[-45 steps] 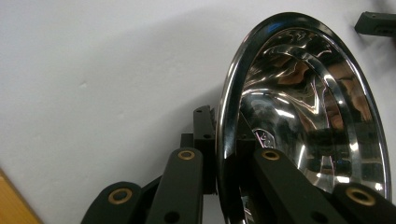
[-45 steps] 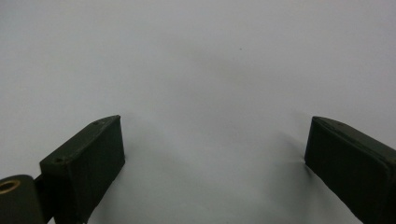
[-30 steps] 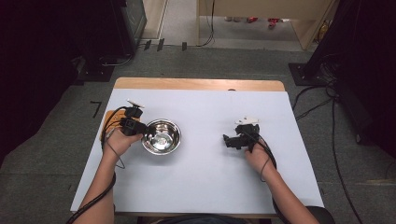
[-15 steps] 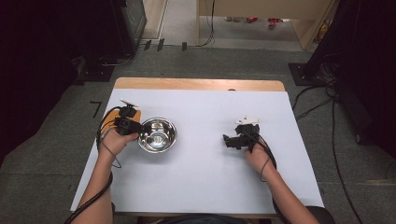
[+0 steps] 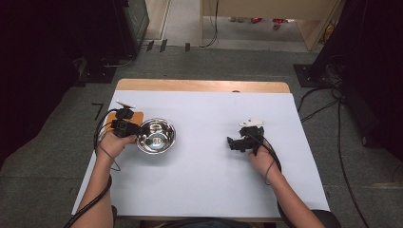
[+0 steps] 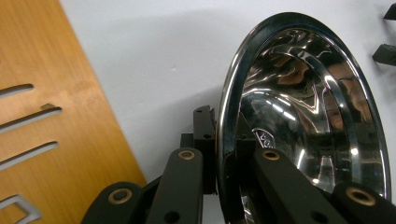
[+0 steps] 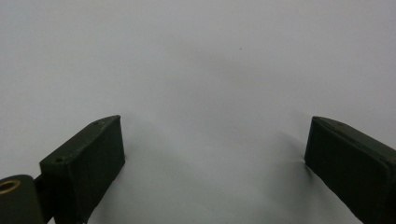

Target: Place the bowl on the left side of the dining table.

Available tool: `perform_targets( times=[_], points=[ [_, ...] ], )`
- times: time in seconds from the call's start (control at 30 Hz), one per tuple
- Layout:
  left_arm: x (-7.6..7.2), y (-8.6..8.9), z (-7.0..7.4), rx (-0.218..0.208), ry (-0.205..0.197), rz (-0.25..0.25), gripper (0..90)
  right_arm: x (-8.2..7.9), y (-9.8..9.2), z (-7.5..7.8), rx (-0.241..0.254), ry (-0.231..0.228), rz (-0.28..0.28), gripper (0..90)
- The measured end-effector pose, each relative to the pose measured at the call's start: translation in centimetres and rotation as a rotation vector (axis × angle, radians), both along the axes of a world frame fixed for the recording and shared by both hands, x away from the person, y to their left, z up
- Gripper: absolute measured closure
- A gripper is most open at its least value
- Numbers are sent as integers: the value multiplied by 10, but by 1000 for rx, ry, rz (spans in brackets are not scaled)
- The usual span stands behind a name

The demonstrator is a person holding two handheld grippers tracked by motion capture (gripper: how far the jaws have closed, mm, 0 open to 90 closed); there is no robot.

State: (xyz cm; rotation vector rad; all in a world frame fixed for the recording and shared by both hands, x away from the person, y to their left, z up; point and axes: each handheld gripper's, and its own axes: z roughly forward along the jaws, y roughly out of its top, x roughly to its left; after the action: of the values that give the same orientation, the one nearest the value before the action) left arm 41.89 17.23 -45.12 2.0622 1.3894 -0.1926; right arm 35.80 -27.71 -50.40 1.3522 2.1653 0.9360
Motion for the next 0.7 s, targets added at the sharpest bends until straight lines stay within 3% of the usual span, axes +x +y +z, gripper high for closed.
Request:
perform_targets(
  times=[0.7],
  points=[
    [-1, 17, 1, -6, -4, 49, 865, 0, 0, 0, 0, -1, 2, 46]
  ],
)
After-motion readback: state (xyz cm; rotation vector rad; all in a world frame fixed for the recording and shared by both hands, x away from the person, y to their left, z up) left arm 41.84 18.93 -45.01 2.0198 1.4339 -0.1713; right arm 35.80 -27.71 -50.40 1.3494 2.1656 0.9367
